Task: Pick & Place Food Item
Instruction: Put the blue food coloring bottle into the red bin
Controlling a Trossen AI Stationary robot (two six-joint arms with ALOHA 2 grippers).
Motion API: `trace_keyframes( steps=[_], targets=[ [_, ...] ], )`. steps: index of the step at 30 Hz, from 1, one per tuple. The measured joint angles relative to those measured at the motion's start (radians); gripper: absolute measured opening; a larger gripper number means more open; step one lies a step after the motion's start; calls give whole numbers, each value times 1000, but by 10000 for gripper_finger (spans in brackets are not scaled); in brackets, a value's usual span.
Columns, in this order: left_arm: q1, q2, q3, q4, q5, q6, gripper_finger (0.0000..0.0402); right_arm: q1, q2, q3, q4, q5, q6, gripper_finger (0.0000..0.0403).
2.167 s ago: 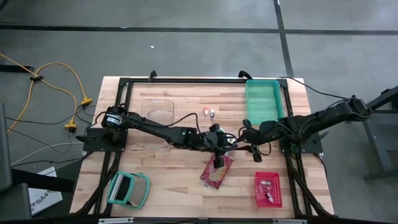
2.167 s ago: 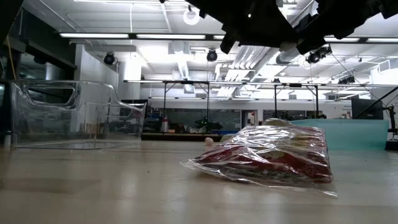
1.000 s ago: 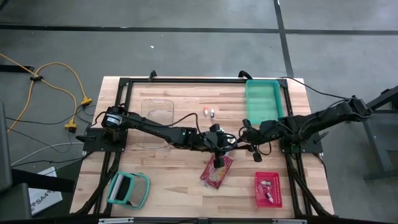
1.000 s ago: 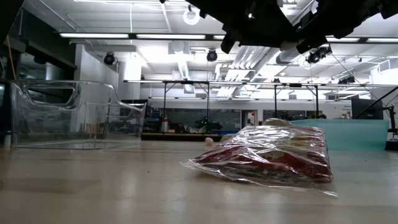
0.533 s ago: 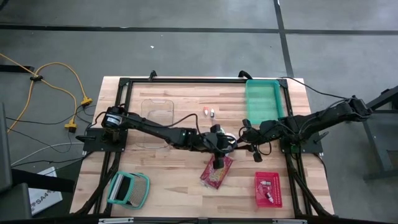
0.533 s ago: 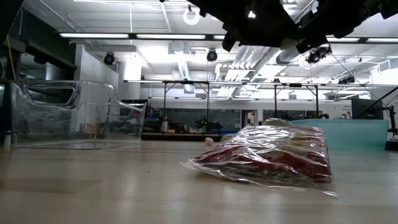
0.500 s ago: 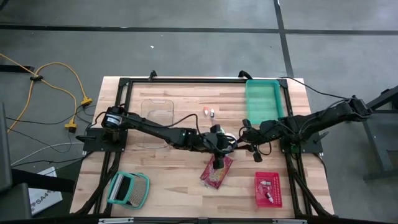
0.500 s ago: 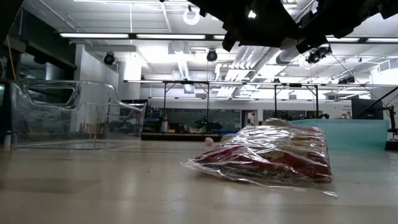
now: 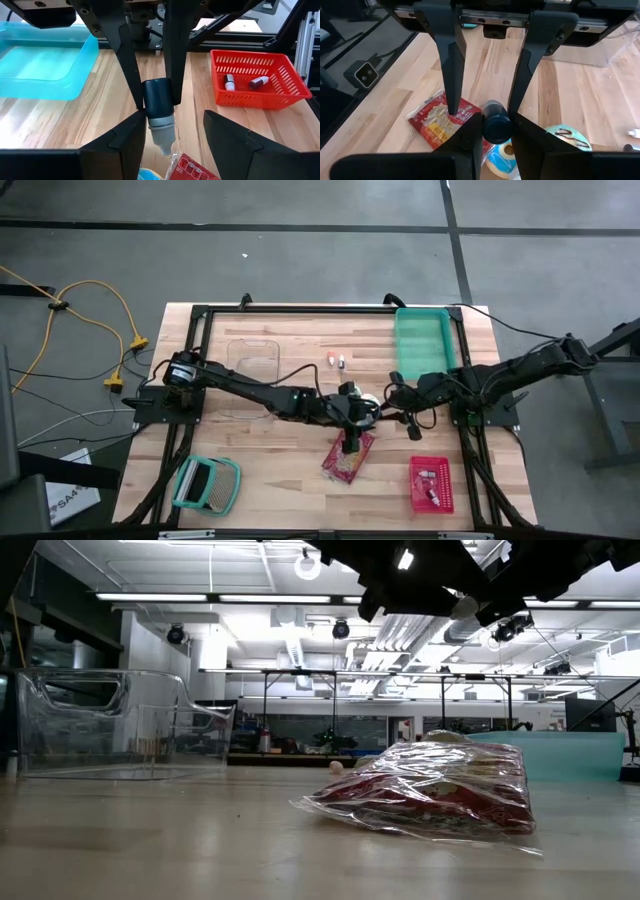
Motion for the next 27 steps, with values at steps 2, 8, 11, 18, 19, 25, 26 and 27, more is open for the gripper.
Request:
trace_keyframes(
  steps=[2, 8, 11, 18, 19, 25, 26, 27],
  targets=[
    [1, 0, 0, 5, -11, 0, 194, 5, 0, 0, -9, -16, 12, 78],
    [3, -1, 0, 3, -13, 0, 195, 34, 1, 0, -41, 10, 23, 78],
    [3, -1, 0, 2, -13, 0, 195, 47, 1, 0, -75, 37, 45, 78],
    [2, -1, 0, 1, -9, 0, 195, 60, 1, 0, -89, 47, 49, 78],
    [2, -1, 0, 1, -9, 0, 195, 60, 1, 0, -89, 47, 49, 78],
    [2, -1, 0, 0, -9, 0, 195, 60, 1, 0, -90, 49, 48, 78],
    [2, -1, 0, -1, -9, 0, 195, 60, 1, 0, -92, 49, 48, 78],
    [2, -1, 0, -1, -8, 0, 195, 60, 0, 0, -99, 49, 48, 78]
  ],
)
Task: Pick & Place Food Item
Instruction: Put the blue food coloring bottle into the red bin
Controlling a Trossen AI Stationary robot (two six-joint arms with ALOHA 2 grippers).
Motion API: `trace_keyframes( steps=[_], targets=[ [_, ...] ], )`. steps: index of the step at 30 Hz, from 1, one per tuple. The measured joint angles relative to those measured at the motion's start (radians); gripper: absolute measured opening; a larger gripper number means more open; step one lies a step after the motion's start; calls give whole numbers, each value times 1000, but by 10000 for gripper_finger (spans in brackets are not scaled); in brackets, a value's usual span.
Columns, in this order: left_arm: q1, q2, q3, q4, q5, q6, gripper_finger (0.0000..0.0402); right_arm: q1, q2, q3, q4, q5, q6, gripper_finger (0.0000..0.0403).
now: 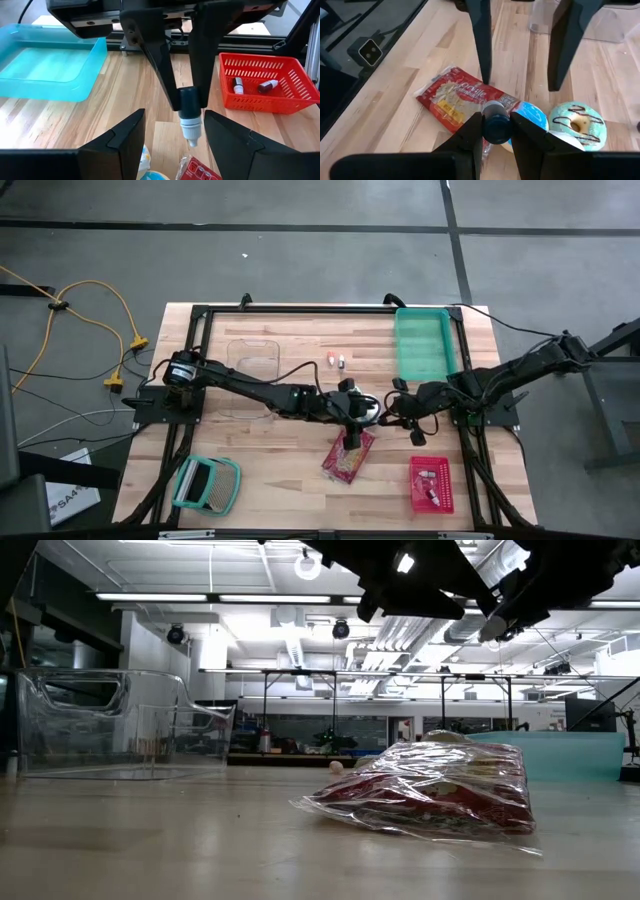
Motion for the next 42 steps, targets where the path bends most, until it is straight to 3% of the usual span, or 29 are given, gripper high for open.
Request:
trace_keyframes(
  steps=[6, 11, 18, 26, 34, 42],
  targets=[
    [0, 0, 0, -2, 3, 0, 195, 0, -29, 0, -88, -8, 49, 78],
    [0, 0, 0, -5, 3, -1, 194, 27, -90, -1, -146, -77, 152, 78],
    [0, 0, 0, -5, 3, -2, 194, 141, -162, -1, -273, -135, 384, 78],
    [0, 0, 0, -5, 3, -5, 194, 329, -144, 0, -310, -205, 700, 78],
    [0, 1, 0, -5, 3, -5, 194, 533, -76, 0, -300, -119, 970, 78],
    [0, 1, 0, -5, 3, -21, 194, 668, 72, 0, -144, -23, 1096, 78]
  ],
)
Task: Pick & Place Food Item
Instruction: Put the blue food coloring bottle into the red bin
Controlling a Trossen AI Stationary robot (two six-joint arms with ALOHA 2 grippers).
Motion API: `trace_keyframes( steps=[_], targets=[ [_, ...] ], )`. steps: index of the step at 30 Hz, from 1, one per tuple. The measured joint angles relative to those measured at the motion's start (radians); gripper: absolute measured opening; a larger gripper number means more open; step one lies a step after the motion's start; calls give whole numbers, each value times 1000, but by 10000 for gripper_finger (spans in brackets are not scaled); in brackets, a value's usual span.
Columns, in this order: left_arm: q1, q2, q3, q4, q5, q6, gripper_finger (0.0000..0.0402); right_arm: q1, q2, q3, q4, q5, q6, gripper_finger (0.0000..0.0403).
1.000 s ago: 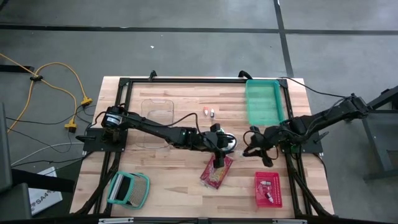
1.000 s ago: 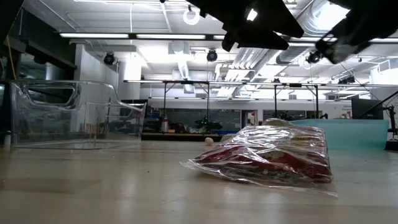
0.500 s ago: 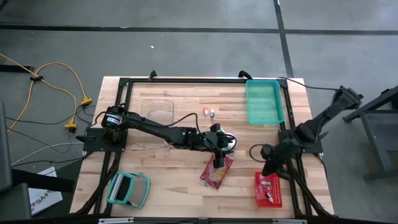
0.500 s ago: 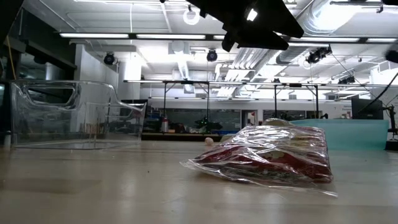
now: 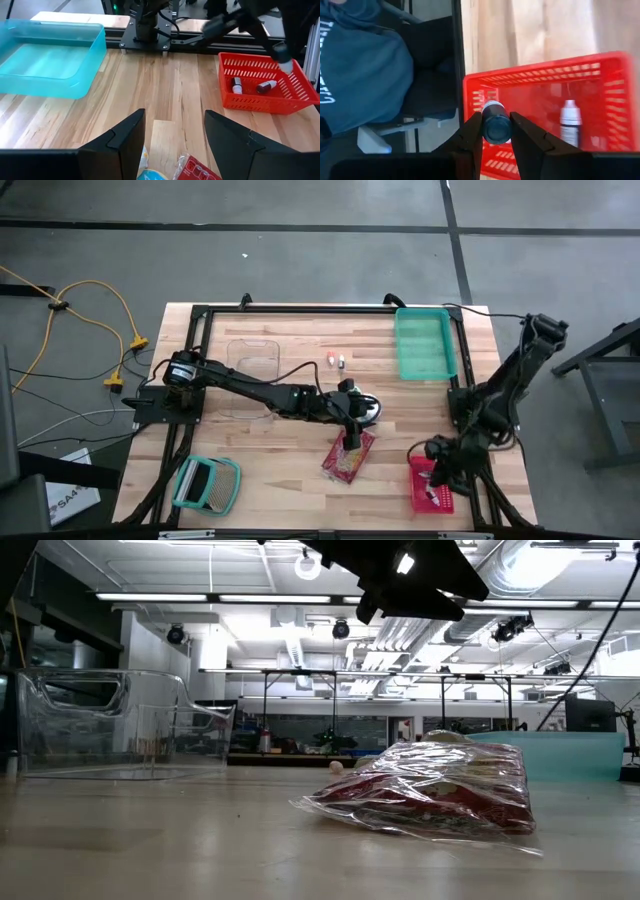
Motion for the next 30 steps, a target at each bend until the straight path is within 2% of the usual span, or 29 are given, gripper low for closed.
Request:
trace_keyframes(
  steps=[8, 13, 18, 30],
  targets=[
    [-8, 0, 0, 0, 12, -3, 194, 28, 199, 0, 96, -13, 36, 78],
    [-14, 0, 0, 0, 13, -3, 194, 27, 267, 0, 106, -29, 53, 78],
    [-17, 0, 0, 0, 13, -3, 194, 27, 280, 0, 127, -32, 51, 82],
    [-19, 0, 0, 1, 14, -7, 195, 27, 280, 0, 145, -12, 45, 123]
  ],
)
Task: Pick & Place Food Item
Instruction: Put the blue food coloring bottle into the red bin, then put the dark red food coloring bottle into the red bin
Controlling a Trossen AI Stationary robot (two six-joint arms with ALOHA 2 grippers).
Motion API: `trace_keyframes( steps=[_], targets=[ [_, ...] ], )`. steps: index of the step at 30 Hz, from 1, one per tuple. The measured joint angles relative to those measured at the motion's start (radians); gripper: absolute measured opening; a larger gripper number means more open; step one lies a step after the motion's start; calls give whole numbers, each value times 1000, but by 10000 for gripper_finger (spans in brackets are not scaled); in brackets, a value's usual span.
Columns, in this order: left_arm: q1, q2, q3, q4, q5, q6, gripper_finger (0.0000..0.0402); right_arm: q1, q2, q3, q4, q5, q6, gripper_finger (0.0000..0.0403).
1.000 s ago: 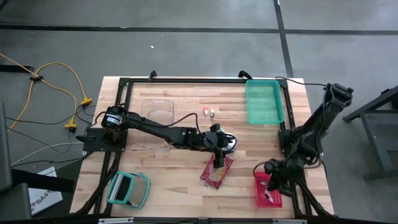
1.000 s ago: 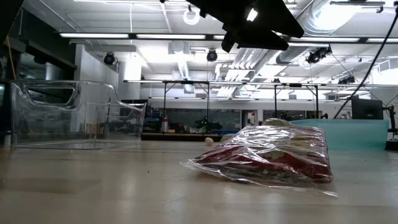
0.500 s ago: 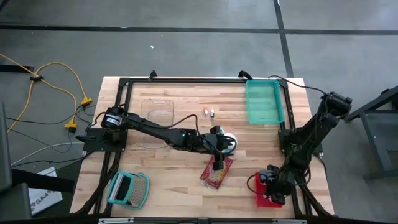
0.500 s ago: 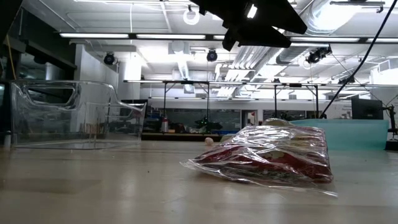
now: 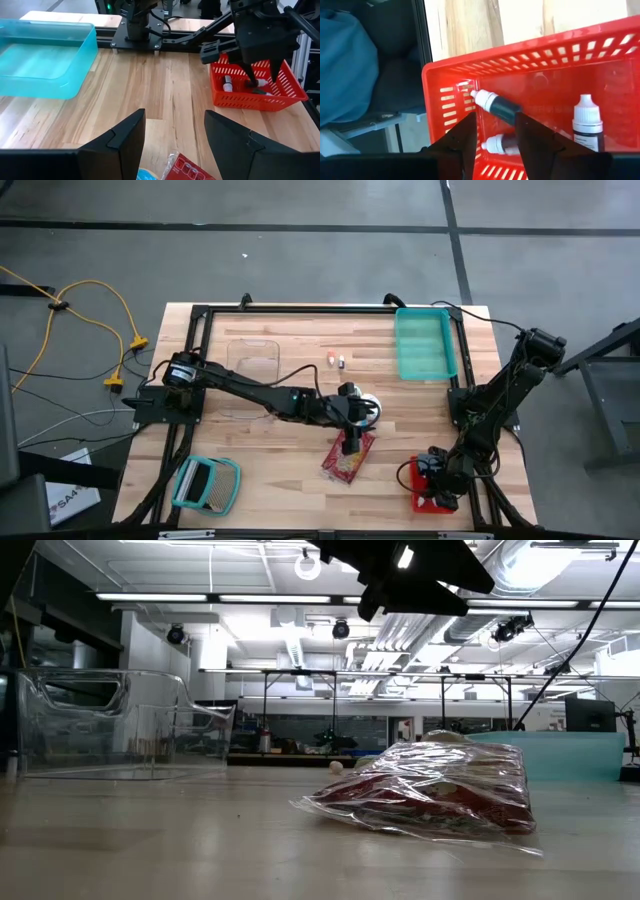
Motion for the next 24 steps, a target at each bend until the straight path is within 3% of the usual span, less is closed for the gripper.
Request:
trace_keyframes(
  steps=[8, 24],
  targets=[
    [-2, 0, 0, 0, 0, -1, 195, 0, 0, 0, -2, 5, 0, 140],
    [-2, 0, 0, 0, 0, -3, 195, -22, -37, 0, -1, -54, -26, 138]
  ],
)
